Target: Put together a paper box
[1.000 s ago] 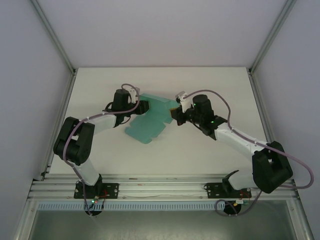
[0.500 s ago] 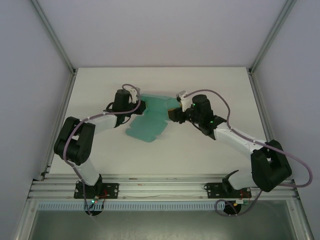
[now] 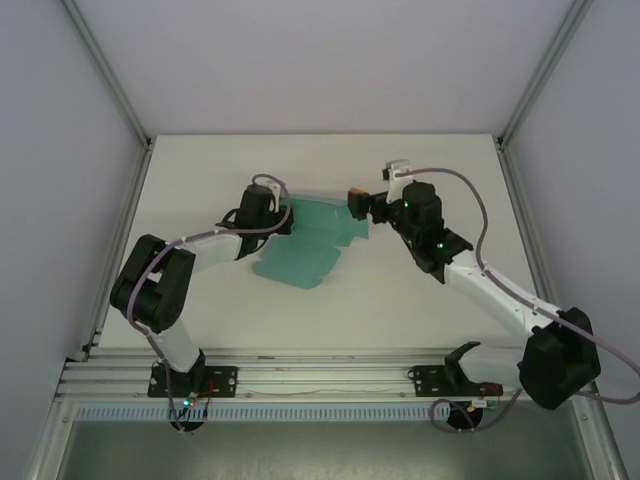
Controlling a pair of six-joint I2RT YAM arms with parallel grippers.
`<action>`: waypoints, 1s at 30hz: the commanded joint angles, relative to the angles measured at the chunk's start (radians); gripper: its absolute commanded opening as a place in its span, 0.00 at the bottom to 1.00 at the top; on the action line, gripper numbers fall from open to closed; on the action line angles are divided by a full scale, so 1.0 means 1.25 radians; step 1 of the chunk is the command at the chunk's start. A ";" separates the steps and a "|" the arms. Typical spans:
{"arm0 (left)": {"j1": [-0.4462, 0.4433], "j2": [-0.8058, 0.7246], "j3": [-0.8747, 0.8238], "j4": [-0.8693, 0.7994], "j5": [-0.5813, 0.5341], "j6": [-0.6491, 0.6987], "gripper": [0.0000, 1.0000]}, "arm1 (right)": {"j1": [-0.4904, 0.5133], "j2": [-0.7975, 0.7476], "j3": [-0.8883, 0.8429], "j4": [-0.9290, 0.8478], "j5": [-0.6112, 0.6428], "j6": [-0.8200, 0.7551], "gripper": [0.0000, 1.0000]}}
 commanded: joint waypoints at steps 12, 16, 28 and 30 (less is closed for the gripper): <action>-0.008 -0.010 0.028 -0.030 -0.013 -0.038 0.00 | 0.004 0.237 0.056 0.025 -0.095 -0.045 1.00; -0.016 0.004 0.047 -0.040 -0.015 -0.044 0.00 | 0.027 0.290 0.068 0.108 -0.099 -0.054 1.00; -0.041 -0.012 0.048 -0.060 -0.097 -0.051 0.00 | 0.074 0.345 0.068 0.241 0.326 0.092 1.00; -0.042 -0.014 0.049 -0.068 -0.118 -0.058 0.00 | 0.073 0.309 0.046 0.203 0.329 0.083 1.00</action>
